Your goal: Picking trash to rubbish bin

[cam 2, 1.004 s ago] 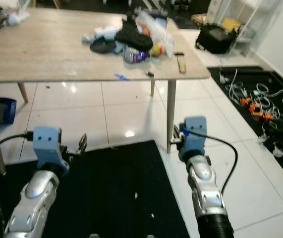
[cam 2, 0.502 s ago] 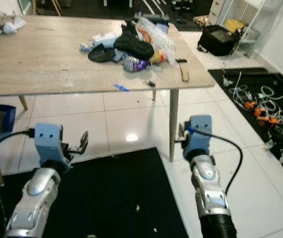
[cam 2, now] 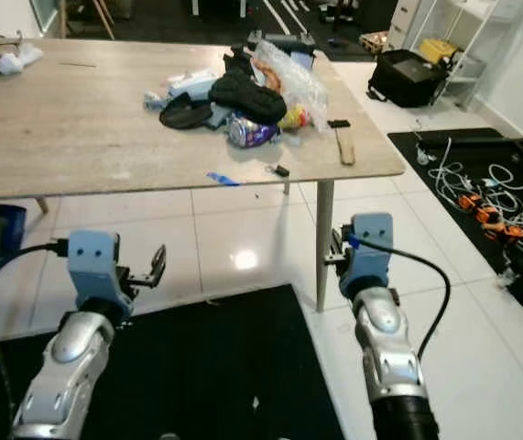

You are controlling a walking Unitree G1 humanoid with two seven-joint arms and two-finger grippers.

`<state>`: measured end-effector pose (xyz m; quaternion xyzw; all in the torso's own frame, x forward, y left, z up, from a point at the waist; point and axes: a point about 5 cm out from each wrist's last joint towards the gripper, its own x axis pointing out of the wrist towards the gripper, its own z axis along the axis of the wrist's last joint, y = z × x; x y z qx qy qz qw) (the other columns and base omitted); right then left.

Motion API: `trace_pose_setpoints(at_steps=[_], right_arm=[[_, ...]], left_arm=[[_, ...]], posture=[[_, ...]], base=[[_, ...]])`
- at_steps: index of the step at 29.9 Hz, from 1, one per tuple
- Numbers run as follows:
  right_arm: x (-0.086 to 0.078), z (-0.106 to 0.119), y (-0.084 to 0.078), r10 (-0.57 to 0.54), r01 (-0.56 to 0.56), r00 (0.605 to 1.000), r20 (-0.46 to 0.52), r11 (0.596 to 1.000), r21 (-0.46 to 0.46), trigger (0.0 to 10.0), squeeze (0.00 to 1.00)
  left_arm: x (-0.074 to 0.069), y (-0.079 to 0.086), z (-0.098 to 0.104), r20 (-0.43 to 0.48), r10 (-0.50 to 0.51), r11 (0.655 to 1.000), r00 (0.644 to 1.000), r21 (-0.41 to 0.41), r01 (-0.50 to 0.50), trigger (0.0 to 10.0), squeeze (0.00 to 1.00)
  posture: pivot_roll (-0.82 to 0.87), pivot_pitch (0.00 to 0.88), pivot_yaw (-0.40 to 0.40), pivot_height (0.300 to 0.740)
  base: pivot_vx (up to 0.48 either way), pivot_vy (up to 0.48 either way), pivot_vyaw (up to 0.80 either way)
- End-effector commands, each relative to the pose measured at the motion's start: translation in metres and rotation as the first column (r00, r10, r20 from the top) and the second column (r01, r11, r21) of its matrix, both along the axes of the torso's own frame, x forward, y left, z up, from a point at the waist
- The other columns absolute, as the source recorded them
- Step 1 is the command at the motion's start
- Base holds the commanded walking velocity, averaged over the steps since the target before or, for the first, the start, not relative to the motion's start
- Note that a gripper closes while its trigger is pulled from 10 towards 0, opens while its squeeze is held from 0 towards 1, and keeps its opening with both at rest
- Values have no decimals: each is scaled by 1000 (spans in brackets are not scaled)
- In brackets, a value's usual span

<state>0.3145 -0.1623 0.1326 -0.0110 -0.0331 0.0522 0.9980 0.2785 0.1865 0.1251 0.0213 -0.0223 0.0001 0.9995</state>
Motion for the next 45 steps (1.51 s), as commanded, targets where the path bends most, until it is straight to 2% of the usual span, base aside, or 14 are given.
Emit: trace_pose_setpoints(at_steps=[1, 13, 15, 19, 27, 28, 29, 33, 42, 43, 44, 45], right_arm=[[-3, -4, -7, -22, 22, 1000, -22, 1000, 2, 10000, 0], [-1, -1, -5, 2, -1, 1000, -10, 1000, 20, 10000, 0], [-2, 1, -5, 39, -38, 999, -6, 999, 36, 10000, 0], [-3, 1, -5, 56, -56, 998, -3, 998, 33, 10000, 0], [-3, 0, -11, 110, -110, 994, -20, 994, 8, 10000, 0], [-4, 0, -11, 122, -122, 992, -22, 993, 6, 10000, 220], [-4, 0, -11, 133, -133, 991, -25, 991, 0, 10000, 1000], [-6, 0, -8, 174, -175, 984, -32, 985, -7, 10000, 1000], [-6, -4, -6, 173, -174, 984, -48, 984, -24, 10000, 1000], [-6, -5, -6, 172, -173, 984, -51, 985, -24, 10000, 157], [-6, -5, -6, 172, -173, 984, -51, 985, -24, 10000, 157], [-6, -5, -7, 172, -173, 984, -54, 985, -24, 10000, 0]], left_arm=[[-2, -5, -2, -8, -18, 1000, 1000, 2, 18, 10000, 0], [-1, -6, 4, 20, -32, 999, 999, 1, 32, 10000, 0], [-2, -10, 11, 46, -68, 998, 997, -3, 68, 10000, 0], [-3, -10, 11, 48, -74, 997, 996, -2, 74, 10000, 0], [-8, -20, 17, 66, -160, 987, 985, 41, 157, 10000, 0], [-9, -21, 17, 66, -164, 986, 984, 44, 161, 10000, 0], [-9, -21, 17, 67, -165, 986, 984, 44, 163, 10000, 0], [-9, -22, 20, 76, -172, 985, 982, 41, 169, 10000, 0], [-11, -26, 24, 85, -209, 977, 974, 65, 203, 10000, 0], [-11, -27, 25, 87, -215, 975, 973, 68, 210, 10000, 0], [-11, -27, 25, 87, -215, 975, 973, 68, 210, 10000, 0], [-12, -27, 26, 91, -226, 973, 970, 73, 220, 10000, 0]], posture=[[-37, 133, -105, 740], [-40, 123, -110, 740], [-40, 123, -110, 740], [-42, 110, -112, 740], [-44, 106, -110, 740], [-44, 106, -110, 740], [-45, 100, -106, 740], [-46, 98, -106, 740], [-45, 99, -105, 740], [-45, 99, -105, 740], [-45, 99, -105, 740], [-44, 103, -105, 740]], base=[[326, 0, 0], [329, 0, 0], [326, 0, 0], [328, 0, 0], [329, 0, 0], [330, 0, 0], [326, 0, 0], [330, 0, 0], [329, 0, 0], [326, 0, 0], [326, 0, 0], [334, 0, 0]])
